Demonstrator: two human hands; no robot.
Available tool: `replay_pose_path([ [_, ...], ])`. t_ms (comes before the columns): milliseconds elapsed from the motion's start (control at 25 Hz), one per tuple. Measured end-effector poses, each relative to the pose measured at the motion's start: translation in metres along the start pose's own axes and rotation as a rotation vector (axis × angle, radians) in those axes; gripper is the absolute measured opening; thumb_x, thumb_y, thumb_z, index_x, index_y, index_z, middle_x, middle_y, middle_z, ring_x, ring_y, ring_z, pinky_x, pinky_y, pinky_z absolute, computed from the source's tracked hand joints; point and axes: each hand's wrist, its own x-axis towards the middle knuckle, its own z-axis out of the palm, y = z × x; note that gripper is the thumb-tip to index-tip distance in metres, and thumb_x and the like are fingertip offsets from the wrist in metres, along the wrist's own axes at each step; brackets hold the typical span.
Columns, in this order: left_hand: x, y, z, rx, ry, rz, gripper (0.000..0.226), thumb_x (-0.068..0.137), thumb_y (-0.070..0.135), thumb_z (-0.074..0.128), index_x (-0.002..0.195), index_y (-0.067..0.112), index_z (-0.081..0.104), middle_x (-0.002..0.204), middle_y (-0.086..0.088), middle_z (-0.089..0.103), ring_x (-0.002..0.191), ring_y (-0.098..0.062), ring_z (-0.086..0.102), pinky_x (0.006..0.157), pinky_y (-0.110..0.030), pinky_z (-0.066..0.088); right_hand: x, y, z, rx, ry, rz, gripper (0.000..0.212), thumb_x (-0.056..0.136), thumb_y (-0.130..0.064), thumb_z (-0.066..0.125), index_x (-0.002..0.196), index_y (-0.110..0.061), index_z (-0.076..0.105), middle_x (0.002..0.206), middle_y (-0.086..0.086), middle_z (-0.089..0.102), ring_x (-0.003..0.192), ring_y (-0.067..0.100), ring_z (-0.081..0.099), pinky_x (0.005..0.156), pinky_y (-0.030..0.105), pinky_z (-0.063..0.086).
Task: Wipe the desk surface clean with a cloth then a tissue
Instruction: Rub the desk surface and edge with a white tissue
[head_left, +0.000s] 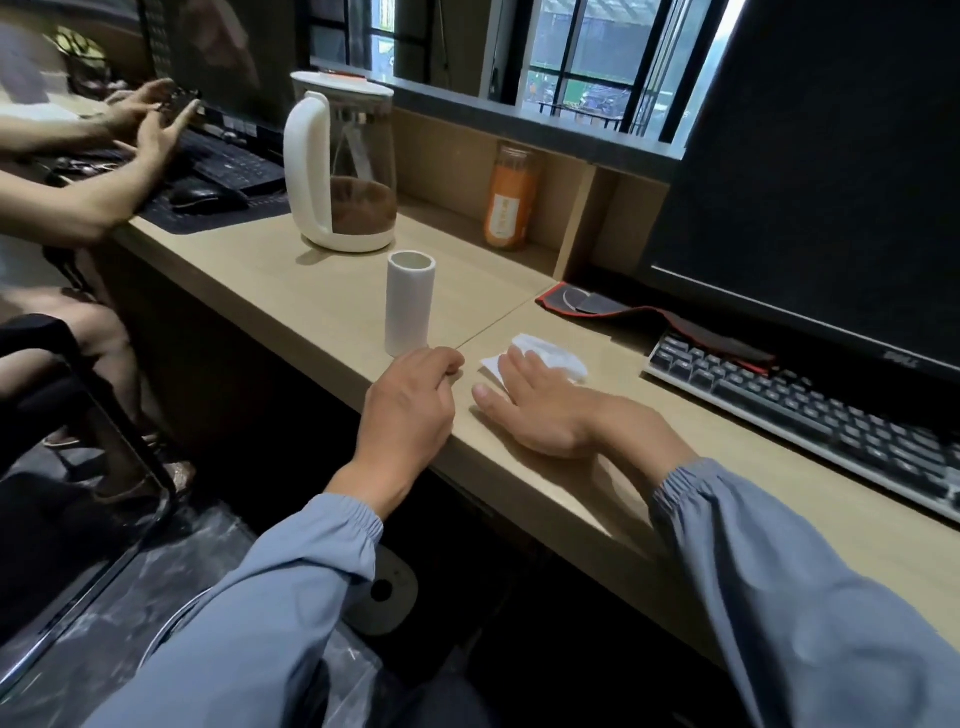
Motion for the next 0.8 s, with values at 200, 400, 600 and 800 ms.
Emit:
replay_pose_path([
  [200, 0.001, -0.002, -0.001, -0.003, -0.005, 0.013, 0.028, 0.097, 0.006, 0.052, 0.111, 0.018, 0.073, 0.105, 0.007, 0.074, 0.105, -0.016, 0.063, 0.087, -0.028, 0.045, 0.000, 0.006, -0.010, -0.004, 0.034, -0.062, 0.060, 0.108, -0.047, 0.012, 0.156, -0.012, 0.017, 0.164, 0.010, 0.012, 0.153, 0.030, 0.008, 0.123, 0.049, 0.013],
  [400, 0.001, -0.003, -0.004, -0.019, -0.019, 0.008, 0.026, 0.098, 0.006, 0.054, 0.111, 0.018, 0.073, 0.106, 0.006, 0.074, 0.105, -0.018, 0.063, 0.088, -0.028, 0.045, 0.037, 0.009, -0.020, -0.010, 0.111, 0.052, 0.049, 0.107, -0.034, 0.021, 0.147, -0.010, 0.037, 0.155, 0.013, 0.031, 0.141, 0.032, 0.033, 0.115, 0.049, 0.029],
  [600, 0.001, -0.003, -0.003, -0.029, -0.006, 0.010, 0.025, 0.098, 0.005, 0.055, 0.110, 0.018, 0.073, 0.105, 0.005, 0.074, 0.102, -0.018, 0.064, 0.087, -0.026, 0.044, 0.012, 0.028, -0.025, 0.019, 0.235, -0.059, 0.033, 0.108, -0.037, 0.033, 0.118, -0.022, 0.061, 0.137, 0.005, 0.056, 0.124, 0.028, 0.050, 0.102, 0.042, 0.040],
  [800, 0.001, -0.005, -0.002, -0.044, -0.002, 0.024, 0.026, 0.096, 0.003, 0.056, 0.109, 0.017, 0.074, 0.103, 0.005, 0.075, 0.100, -0.018, 0.064, 0.086, -0.028, 0.048, 0.017, 0.035, -0.023, 0.011, 0.207, -0.065, 0.047, 0.110, -0.037, 0.028, 0.156, -0.031, 0.034, 0.165, -0.002, 0.026, 0.151, 0.021, 0.023, 0.120, 0.036, 0.018],
])
